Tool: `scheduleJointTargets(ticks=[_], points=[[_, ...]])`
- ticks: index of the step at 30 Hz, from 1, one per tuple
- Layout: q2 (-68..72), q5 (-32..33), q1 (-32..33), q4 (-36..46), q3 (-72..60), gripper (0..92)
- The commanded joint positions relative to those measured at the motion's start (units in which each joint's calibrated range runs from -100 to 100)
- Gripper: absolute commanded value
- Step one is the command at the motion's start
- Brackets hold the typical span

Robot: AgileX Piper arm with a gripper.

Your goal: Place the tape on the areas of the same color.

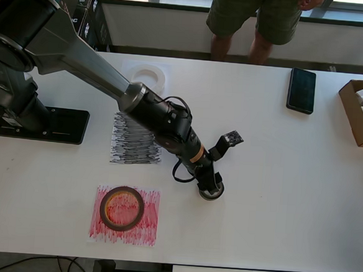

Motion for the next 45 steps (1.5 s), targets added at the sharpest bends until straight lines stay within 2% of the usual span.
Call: scheduleJointTargets(ticks=[1, 4, 10, 13, 36, 38, 42, 45], points=[[-0.1, -0.1, -0.1, 0.1, -0.1, 72.1], [-0.1, -0.1, -0.1, 0.1, -0.1, 69.7], [-0.1, 0.4, -0.2, 0.1, 0.0, 50.7], [-0.1, 0.5, -0.3, 0.2, 0.4, 44.9], [2.3, 0.6, -0.3, 0.8, 1.1, 42.3], [2.1, 0.6, -0.3, 0.8, 1.1, 36.5], [1.9, 0.6, -0.2, 0.8, 1.1, 16.0], [1.9, 0.8, -0.2, 0.7, 1.1, 10.8]])
